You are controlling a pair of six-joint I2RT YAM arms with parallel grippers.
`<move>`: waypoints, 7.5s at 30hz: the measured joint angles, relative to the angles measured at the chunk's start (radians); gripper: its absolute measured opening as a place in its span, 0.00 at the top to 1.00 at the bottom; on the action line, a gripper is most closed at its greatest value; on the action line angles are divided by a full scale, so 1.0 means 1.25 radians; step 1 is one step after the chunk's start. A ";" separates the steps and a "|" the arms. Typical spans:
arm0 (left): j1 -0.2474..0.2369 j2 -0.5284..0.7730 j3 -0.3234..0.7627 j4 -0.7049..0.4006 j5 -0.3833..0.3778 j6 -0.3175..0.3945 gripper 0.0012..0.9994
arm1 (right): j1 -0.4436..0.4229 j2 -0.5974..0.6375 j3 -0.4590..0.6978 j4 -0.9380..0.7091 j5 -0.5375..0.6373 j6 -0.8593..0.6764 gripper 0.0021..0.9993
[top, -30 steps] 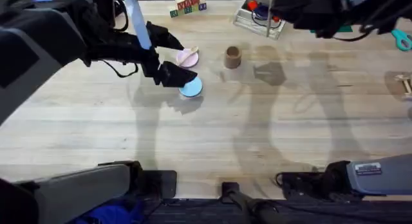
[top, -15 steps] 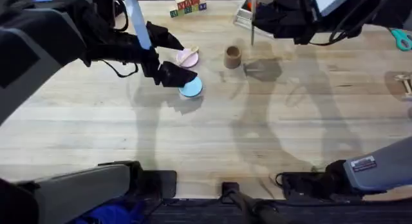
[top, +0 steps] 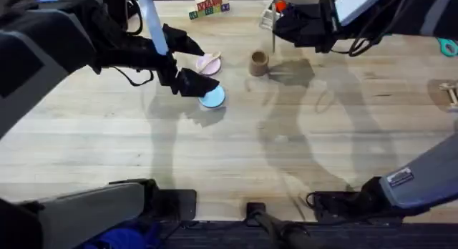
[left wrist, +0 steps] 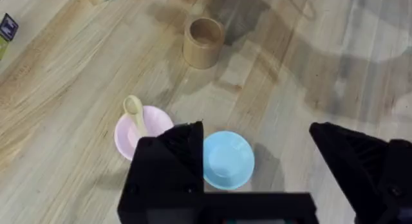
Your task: Pick up a utensil and set it on the pink plate, then put the other utensil in the container.
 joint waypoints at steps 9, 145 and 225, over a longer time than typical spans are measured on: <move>0.000 0.000 0.000 0.000 0.000 0.000 0.00 | 0.023 0.049 0.000 0.059 0.000 0.000 0.97; 0.000 0.000 0.000 0.000 0.000 0.000 0.00 | 0.046 0.258 0.001 0.397 0.047 0.380 0.00; 0.000 0.000 0.000 0.025 -0.063 -0.162 0.00 | 0.035 -0.596 0.107 -0.730 0.887 0.466 0.00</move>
